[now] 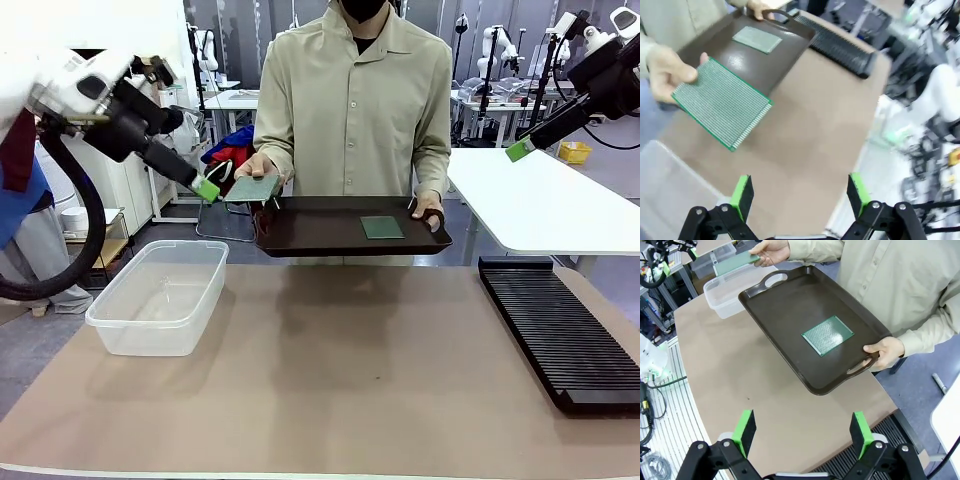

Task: Sort PCBs into racks and boxes based on the side picked up.
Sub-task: Pick up the Blank PCB handed by the Human.

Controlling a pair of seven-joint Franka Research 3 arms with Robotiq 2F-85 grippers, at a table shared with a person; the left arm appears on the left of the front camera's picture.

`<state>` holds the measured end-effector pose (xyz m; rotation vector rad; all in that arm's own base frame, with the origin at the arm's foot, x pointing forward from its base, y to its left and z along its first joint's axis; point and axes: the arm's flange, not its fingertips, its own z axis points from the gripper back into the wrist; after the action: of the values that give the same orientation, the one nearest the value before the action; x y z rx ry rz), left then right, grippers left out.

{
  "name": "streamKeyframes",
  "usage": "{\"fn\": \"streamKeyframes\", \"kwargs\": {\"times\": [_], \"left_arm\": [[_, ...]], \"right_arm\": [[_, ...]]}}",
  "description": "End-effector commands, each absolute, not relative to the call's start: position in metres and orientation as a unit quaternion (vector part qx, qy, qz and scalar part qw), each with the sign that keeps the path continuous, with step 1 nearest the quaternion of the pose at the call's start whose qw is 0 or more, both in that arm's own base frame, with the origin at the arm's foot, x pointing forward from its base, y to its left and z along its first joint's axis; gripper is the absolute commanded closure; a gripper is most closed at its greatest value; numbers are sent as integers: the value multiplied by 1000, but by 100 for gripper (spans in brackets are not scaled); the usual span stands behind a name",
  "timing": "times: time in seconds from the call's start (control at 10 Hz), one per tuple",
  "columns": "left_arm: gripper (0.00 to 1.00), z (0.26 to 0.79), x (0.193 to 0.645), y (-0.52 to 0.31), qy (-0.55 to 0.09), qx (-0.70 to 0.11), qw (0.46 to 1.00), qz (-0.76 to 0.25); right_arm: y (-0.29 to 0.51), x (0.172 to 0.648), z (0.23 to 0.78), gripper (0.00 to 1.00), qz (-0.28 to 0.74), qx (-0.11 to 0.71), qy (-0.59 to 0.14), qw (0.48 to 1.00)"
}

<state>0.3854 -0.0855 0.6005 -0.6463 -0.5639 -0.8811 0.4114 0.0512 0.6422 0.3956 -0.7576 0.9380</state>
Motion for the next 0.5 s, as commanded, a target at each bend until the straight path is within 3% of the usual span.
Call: {"fn": "streamKeyframes", "kwargs": {"times": [0.0,0.3,0.4], "left_arm": [[0,608,417,-65,-201,-403,832,-323],[0,592,452,-36,-119,-483,830,-253],[0,581,459,-35,-101,-475,841,-238]], "right_arm": [[52,412,641,0,438,187,-357,804],[52,412,641,0,438,187,-357,804],[52,412,641,0,438,187,-357,804]]}}
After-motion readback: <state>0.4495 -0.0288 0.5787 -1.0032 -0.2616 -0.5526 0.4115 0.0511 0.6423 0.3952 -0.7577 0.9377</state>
